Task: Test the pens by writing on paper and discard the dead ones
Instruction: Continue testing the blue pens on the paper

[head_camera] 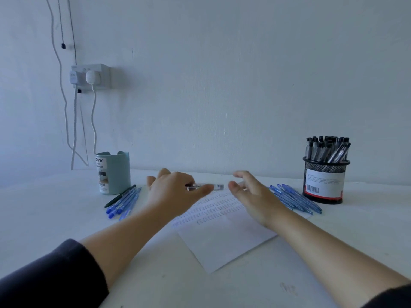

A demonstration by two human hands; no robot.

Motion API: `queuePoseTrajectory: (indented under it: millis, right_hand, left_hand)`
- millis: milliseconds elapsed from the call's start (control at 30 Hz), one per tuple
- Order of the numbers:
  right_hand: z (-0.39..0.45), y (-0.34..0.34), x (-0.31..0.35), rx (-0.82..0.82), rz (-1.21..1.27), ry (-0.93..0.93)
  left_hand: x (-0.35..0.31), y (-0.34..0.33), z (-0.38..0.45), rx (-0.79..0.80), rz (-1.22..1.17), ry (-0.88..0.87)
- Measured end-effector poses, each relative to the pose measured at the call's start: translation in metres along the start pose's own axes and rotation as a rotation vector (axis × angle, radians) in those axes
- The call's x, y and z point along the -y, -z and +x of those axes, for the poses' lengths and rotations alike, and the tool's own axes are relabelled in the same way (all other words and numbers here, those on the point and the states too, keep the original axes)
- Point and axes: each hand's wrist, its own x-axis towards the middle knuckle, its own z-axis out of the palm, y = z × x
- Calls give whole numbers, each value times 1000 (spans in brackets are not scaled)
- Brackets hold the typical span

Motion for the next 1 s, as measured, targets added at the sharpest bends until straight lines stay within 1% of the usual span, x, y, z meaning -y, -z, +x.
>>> queuePoseTrajectory:
  millis: [67, 133, 167, 233, 400, 500, 600, 700, 800, 833, 867, 933, 1000]
  right_hand:
    - [0, -2, 0, -12, -52, 25]
    - [1, -4, -2, 2, -142, 42]
    - [2, -5, -2, 8, -192, 55]
    - [2, -6, -2, 3, -271, 88]
    - [3, -5, -3, -39, -280, 104]
    - [2, -5, -3, -14, -332, 111]
    - [1, -4, -3, -23, -367, 121]
    - [-1, -3, -1, -11, -335, 105]
    - [-2, -4, 2, -37, -297, 118]
    - [-2, -5, 3, -43, -306, 134]
    - [-1, -5, 3, -45, -319, 142]
    - [-1, -4, 3, -52, -326, 140]
    - [-1, -3, 2, -65, -333, 132]
  left_hand:
    - [-3, -1, -2, 22, 57, -61]
    - [-4, 0, -4, 42, 57, -74]
    - [-5, 0, -4, 43, 53, -79]
    - [-4, -1, -3, 22, 70, -142]
    - [-5, -7, -4, -37, 3, -333]
    - [-3, -9, -5, -63, 25, -384]
    - [-4, -7, -6, -101, 99, -437]
    - [-5, -7, -6, -119, 109, -482]
    - [-3, -12, -3, -206, 153, -577]
    - [-3, -12, -4, -228, 164, -585]
    - [-4, -12, -4, -203, 175, -569]
    - [-8, -5, -7, -112, 224, -472]
    - [-7, -3, -6, -87, 301, -397]
